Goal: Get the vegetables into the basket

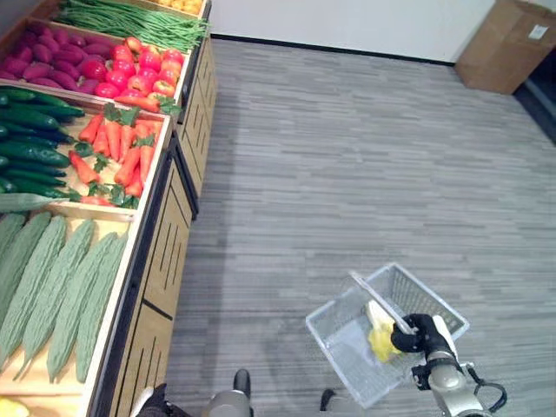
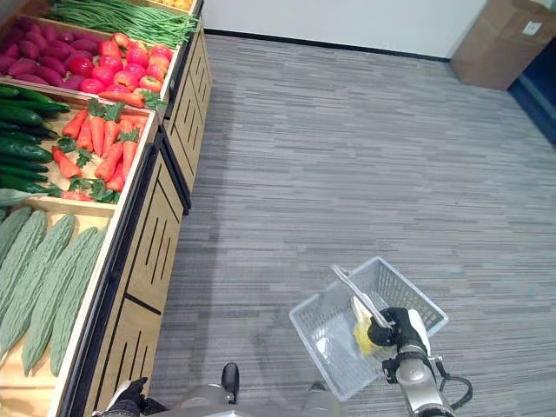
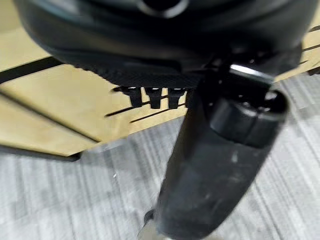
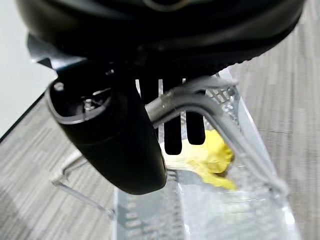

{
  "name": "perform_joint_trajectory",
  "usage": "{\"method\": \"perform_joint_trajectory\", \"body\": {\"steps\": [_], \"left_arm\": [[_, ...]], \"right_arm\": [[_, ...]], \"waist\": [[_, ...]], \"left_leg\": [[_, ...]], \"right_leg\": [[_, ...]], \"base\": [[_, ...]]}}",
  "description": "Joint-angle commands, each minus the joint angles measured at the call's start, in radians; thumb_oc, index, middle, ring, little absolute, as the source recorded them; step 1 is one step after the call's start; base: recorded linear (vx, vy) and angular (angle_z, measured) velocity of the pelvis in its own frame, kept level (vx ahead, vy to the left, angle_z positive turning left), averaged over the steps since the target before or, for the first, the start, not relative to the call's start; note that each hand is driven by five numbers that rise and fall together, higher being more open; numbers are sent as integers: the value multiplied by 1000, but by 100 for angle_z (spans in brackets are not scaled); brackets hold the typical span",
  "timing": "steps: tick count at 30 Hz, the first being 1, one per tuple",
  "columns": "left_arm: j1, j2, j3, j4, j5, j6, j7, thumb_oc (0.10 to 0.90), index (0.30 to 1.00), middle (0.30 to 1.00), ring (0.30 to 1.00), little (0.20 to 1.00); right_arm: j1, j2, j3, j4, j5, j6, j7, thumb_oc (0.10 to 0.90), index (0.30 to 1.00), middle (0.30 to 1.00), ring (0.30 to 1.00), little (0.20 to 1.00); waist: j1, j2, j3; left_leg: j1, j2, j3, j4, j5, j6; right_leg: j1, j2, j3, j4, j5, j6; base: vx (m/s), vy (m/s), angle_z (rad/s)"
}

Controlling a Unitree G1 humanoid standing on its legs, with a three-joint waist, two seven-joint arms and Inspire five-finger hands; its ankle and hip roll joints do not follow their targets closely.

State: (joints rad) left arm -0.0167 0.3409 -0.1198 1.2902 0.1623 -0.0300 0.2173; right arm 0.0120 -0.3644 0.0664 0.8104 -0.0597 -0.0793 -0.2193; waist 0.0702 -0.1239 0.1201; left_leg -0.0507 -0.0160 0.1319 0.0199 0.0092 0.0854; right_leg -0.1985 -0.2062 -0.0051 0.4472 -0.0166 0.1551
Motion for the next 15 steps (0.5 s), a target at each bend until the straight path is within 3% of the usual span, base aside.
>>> {"method": "perform_joint_trajectory", "body": {"steps": [1, 4, 6, 8, 9, 10, 15], "left_arm": [[28, 16, 20, 0, 48, 5, 22, 900, 1000, 1000, 1000, 1000], [3, 15, 13, -1, 47, 1, 26, 900, 1000, 1000, 1000, 1000], [-7, 13, 8, -1, 48, 1, 28, 900, 1000, 1000, 1000, 1000], [-30, 8, 5, -15, 44, -1, 31, 900, 1000, 1000, 1000, 1000], [-30, 8, 5, -15, 44, -1, 31, 900, 1000, 1000, 1000, 1000], [-40, 6, 9, -13, 39, -4, 33, 900, 1000, 1000, 1000, 1000], [-25, -3, 11, -20, 40, -6, 35, 900, 1000, 1000, 1000, 1000]], "right_arm": [[-55, -87, -21, -111, 30, -72, -30, 400, 300, 300, 300, 300], [-60, -92, -28, -117, 34, -74, -34, 400, 300, 300, 300, 300], [-65, -91, -26, -118, 39, -76, -38, 400, 300, 300, 300, 300], [-69, -88, -19, -124, 41, -76, -40, 400, 300, 300, 300, 300], [-69, -89, -18, -124, 41, -76, -40, 400, 300, 300, 300, 300], [-66, -84, -16, -133, 39, -75, -38, 400, 300, 300, 300, 300], [-50, -75, -9, -145, 25, -70, -27, 400, 300, 300, 300, 300]], "waist": [[-6, 28, 17], [-22, 42, 35], [-28, 43, 43], [-51, 39, 59], [-52, 41, 62], [-64, 36, 61], [-75, 28, 39]], "left_leg": [[-55, 36, -56, -3, 20, -42], [-11, 39, -64, 4, -22, -47], [3, 40, -71, 17, -42, -51], [51, 39, -93, 49, -89, -69], [54, 41, -94, 51, -91, -69], [85, 43, -111, 56, -113, -83], [174, 72, -142, 46, -150, -114]], "right_leg": [[138, 37, -68, -93, 138, 2], [87, 42, -102, -201, 79, -8], [76, 36, -110, -245, 77, -7], [31, 2, -100, -365, 126, 13], [36, 4, -101, -368, 126, 13], [3, -15, -86, -430, 170, 32], [-4, -12, -96, -421, 198, 41]], "base": [[206, 92, -8], [226, 23, -8], [173, -44, -1], [291, -104, 9], [406, -164, 23], [222, -102, 23], [316, -194, 33]]}}
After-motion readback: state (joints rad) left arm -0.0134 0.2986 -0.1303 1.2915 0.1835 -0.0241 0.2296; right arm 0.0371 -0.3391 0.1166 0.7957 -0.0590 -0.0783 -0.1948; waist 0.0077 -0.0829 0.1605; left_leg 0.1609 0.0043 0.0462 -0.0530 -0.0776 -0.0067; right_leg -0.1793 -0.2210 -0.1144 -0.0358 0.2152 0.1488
